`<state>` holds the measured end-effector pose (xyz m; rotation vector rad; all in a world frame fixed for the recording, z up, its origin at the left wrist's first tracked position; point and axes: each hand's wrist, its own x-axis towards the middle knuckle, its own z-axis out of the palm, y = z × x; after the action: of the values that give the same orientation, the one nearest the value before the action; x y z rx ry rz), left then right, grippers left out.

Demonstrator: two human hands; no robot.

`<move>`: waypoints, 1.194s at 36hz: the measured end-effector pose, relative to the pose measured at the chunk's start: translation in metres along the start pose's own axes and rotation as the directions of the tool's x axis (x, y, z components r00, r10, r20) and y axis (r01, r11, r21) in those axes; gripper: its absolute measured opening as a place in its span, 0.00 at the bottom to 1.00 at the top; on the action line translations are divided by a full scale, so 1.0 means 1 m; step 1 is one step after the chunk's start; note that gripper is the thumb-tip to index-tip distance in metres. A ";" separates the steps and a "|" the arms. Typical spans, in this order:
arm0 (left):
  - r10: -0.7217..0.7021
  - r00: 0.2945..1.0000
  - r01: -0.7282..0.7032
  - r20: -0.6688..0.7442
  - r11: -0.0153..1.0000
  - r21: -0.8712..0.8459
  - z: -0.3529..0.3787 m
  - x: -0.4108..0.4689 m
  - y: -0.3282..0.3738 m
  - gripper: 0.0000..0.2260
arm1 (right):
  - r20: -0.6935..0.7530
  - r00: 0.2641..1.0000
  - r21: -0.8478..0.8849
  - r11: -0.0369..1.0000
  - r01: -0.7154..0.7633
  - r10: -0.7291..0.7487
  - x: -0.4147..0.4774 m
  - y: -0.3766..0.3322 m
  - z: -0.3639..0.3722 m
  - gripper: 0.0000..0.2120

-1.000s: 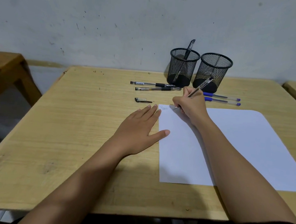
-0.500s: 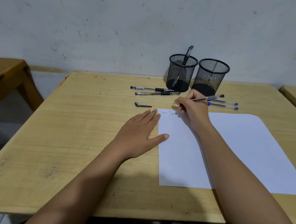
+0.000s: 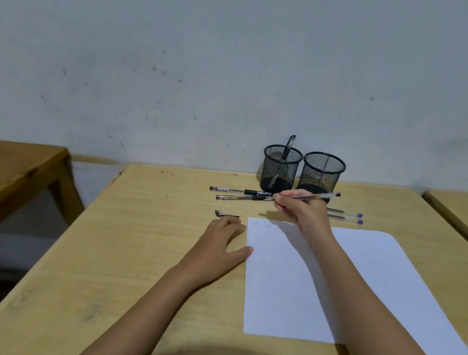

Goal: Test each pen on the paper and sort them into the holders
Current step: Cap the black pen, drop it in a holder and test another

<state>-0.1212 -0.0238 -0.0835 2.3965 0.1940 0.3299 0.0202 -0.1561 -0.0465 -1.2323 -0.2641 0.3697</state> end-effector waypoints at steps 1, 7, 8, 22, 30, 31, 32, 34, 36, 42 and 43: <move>-0.011 0.999 0.008 -0.047 0.998 -0.063 -0.003 0.002 -0.001 0.17 | 0.008 1.000 0.004 1.000 -0.002 0.002 -0.001 -0.002 -0.001 0.05; -0.092 0.985 0.104 -0.148 0.992 0.075 -0.020 0.032 -0.019 0.18 | 0.045 0.999 -0.010 1.000 -0.019 0.019 -0.005 -0.006 -0.005 0.06; -0.108 0.985 0.122 -0.136 0.987 0.102 -0.020 0.037 -0.022 0.16 | 0.049 0.999 -0.016 1.000 -0.019 0.020 -0.006 -0.006 -0.006 0.06; -0.128 0.955 0.027 -0.268 0.936 -0.351 -0.017 0.032 -0.001 0.06 | 0.087 0.996 -0.022 1.000 -0.016 0.018 -0.014 0.001 -0.001 0.06; -0.152 0.969 0.008 -0.194 0.804 -0.594 -0.022 0.028 0.028 0.07 | 0.163 0.986 -0.031 0.999 0.018 -0.013 -0.021 -0.009 -0.002 0.03; -0.149 0.971 0.008 -0.185 0.799 -0.601 -0.022 0.028 0.031 0.07 | 0.176 0.984 -0.037 0.999 0.023 -0.016 -0.021 -0.011 -0.002 0.03; -0.139 0.974 0.004 -0.181 0.802 -0.598 -0.023 0.028 0.032 0.08 | 0.188 0.982 -0.047 0.998 0.029 -0.019 -0.022 -0.012 -0.002 0.03; -0.108 0.980 -0.008 -0.169 0.820 -0.572 -0.025 0.030 0.035 0.10 | 0.206 0.978 -0.074 0.997 0.036 -0.020 -0.024 -0.014 -0.002 0.04; -0.065 0.985 -0.037 -0.160 0.825 -0.564 -0.026 0.031 0.039 0.10 | 0.218 0.976 -0.090 0.995 0.043 -0.022 -0.026 -0.016 -0.002 0.04; -0.037 0.983 -0.072 -0.180 0.824 -0.563 -0.030 0.034 0.048 0.07 | 0.221 0.973 -0.065 0.994 0.087 -0.070 -0.033 -0.025 0.001 0.04; -0.028 0.982 -0.083 -0.186 0.824 -0.561 -0.031 0.035 0.049 0.07 | 0.225 0.972 -0.050 0.995 0.087 -0.074 -0.033 -0.026 0.000 0.04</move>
<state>-0.0947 -0.0327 -0.0220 1.7736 0.1226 0.5444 -0.0069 -0.1771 -0.0212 -1.2355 -0.5199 0.4327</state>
